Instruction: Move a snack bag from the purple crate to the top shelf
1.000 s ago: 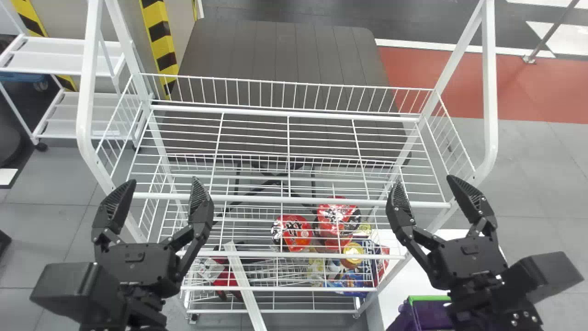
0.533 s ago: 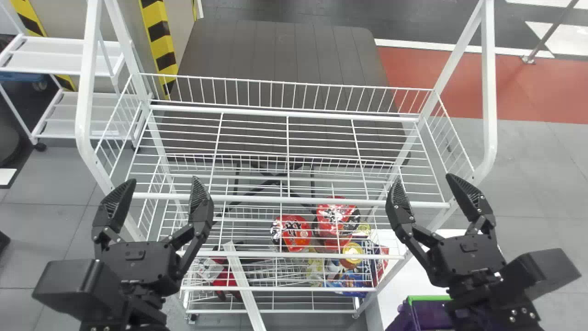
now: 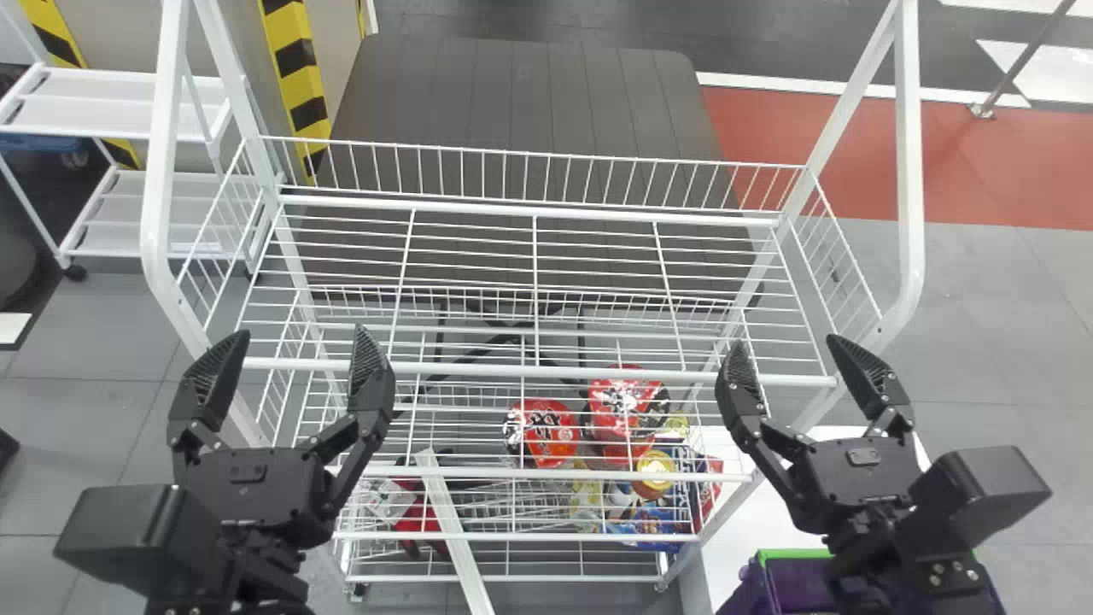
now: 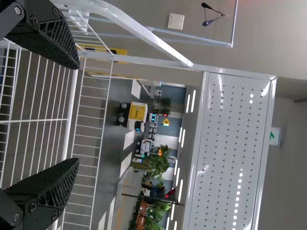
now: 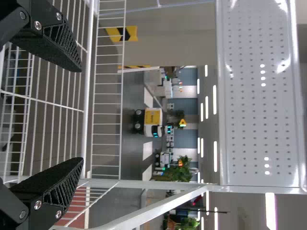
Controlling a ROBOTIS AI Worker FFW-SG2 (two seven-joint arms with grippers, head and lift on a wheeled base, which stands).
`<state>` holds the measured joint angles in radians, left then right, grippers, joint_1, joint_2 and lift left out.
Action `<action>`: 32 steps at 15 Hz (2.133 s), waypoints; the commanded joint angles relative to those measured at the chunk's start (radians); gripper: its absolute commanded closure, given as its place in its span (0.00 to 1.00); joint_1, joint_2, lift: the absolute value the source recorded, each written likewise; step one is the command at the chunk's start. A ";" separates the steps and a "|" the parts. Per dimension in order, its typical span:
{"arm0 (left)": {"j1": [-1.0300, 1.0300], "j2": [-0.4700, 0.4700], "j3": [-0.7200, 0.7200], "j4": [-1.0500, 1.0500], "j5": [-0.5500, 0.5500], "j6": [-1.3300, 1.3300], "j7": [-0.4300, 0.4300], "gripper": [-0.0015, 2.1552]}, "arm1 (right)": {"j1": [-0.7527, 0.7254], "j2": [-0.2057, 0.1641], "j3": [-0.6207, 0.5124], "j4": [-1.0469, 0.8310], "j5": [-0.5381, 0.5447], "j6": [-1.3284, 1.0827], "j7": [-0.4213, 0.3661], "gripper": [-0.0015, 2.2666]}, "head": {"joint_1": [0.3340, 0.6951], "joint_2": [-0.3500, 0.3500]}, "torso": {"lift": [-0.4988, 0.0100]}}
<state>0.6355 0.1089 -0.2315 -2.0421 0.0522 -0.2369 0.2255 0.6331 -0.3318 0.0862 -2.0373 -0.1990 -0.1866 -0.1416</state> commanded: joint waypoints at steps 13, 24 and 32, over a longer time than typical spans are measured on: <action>0.004 0.000 -0.003 -0.009 0.000 0.000 -0.002 0.07 | 0.014 -0.007 0.047 -0.003 0.063 -0.115 -0.139 0.07 | 1.00 0.34 | 0.92; 0.009 0.000 -0.005 -0.012 0.000 0.000 -0.002 0.07 | 0.025 -0.019 0.052 -0.012 0.069 -0.078 -0.138 0.07 | 1.00 0.34 | 0.83; 0.009 0.000 -0.002 -0.009 0.000 0.000 -0.011 0.07 | 0.025 -0.027 0.060 -0.012 0.070 -0.060 -0.136 0.07 | 1.00 0.35 | 0.77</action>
<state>0.6443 0.1089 -0.2344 -2.0523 0.0521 -0.2369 0.2146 0.6595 -0.3587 0.1453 -2.0494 -0.1292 -0.2500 -0.2776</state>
